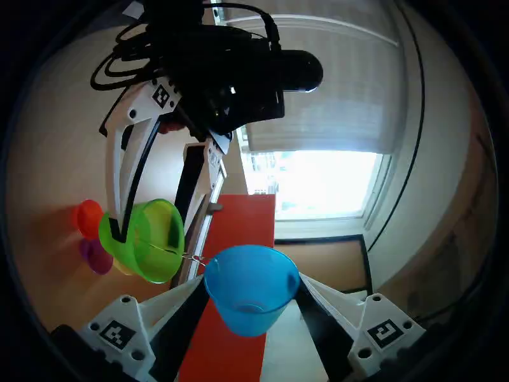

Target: Pour water

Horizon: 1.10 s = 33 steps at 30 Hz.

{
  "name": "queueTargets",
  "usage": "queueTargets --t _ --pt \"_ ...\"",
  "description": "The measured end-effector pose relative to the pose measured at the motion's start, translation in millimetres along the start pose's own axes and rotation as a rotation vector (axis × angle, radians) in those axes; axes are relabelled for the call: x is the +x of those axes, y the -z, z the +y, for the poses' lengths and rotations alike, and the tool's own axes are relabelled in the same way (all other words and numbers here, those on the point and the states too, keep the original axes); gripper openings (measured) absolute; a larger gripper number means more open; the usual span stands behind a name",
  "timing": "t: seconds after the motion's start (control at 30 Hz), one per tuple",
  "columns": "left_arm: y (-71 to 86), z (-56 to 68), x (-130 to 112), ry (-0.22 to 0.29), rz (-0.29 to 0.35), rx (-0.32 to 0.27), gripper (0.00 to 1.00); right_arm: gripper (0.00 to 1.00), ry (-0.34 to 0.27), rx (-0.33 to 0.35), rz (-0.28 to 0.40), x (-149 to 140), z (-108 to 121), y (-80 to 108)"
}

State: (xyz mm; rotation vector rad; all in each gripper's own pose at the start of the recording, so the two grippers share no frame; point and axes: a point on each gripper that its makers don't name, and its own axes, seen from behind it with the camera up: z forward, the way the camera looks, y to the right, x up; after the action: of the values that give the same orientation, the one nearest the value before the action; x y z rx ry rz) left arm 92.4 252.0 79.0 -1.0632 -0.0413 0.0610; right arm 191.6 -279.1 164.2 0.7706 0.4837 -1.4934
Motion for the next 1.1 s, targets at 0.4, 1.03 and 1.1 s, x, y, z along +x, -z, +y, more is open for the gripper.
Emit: queueTargets --t 0.4,1.03,1.1 --pt "-0.9 1.2 1.0 -0.002 0.002 -0.001 0.87 0.91 0.042 -0.006 -0.008 -0.8 1.3 -1.2" --pt "-1.1 -0.7 3.4 -0.002 0.010 0.005 0.87 0.91 0.091 -0.011 -0.014 1.7 2.3 1.0" --pt "-0.9 -0.3 3.3 -0.002 0.009 0.005 0.87 0.91 0.090 -0.012 -0.013 1.8 3.0 1.5"
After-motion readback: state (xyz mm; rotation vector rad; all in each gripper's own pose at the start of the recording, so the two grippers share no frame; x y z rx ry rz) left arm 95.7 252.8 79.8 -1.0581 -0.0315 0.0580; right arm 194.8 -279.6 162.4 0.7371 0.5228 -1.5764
